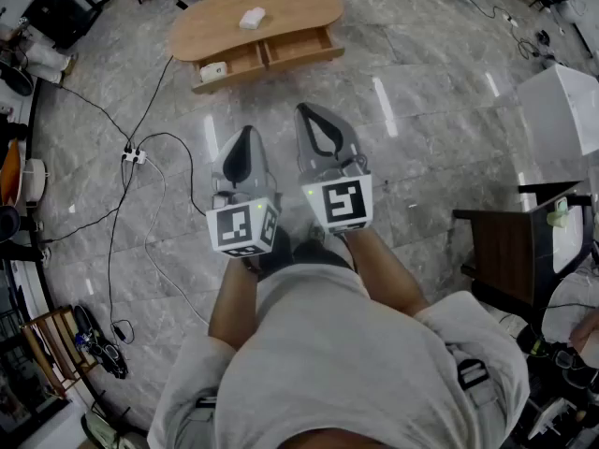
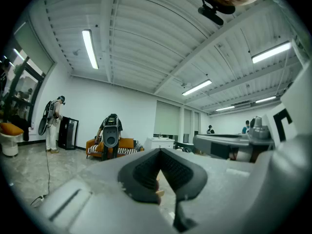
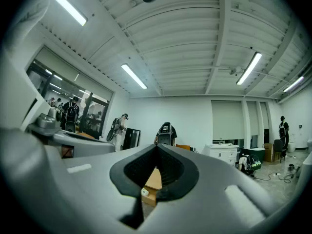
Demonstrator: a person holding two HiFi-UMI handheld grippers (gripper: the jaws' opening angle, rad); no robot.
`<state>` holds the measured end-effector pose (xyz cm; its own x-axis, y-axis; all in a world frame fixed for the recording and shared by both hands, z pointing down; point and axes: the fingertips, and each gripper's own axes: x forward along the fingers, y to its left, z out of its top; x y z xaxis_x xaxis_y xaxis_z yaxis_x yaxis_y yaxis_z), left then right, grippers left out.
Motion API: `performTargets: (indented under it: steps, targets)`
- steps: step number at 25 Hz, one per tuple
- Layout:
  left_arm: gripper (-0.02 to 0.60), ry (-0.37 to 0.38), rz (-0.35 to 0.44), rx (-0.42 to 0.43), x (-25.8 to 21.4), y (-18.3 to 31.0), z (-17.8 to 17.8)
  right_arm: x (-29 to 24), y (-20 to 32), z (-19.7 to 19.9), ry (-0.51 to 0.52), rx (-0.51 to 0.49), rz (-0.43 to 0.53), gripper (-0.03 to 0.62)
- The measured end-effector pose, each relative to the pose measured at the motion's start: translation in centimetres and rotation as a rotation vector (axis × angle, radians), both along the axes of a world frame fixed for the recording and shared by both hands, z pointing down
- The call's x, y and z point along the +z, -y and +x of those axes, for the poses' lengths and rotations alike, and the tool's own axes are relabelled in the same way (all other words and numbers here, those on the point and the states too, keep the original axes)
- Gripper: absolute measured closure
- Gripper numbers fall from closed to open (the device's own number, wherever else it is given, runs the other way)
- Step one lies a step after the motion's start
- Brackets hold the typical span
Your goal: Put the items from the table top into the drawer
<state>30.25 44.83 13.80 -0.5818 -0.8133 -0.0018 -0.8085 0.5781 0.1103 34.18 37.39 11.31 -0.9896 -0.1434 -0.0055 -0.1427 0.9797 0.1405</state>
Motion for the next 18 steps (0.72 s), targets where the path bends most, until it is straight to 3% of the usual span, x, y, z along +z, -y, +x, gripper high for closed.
performTargets:
  steps: [9,18]
  targets:
    - [0.561,-0.005,-0.006,0.012,0.4,1.1,2.1,-0.1,0.8,2.3,0.03,-0.014,-0.006,0.588]
    - [0.561,-0.01,-0.021,0.042,0.6,2.7,0.3,0.3,2.0,1.4,0.021,0.024,-0.04,0.588]
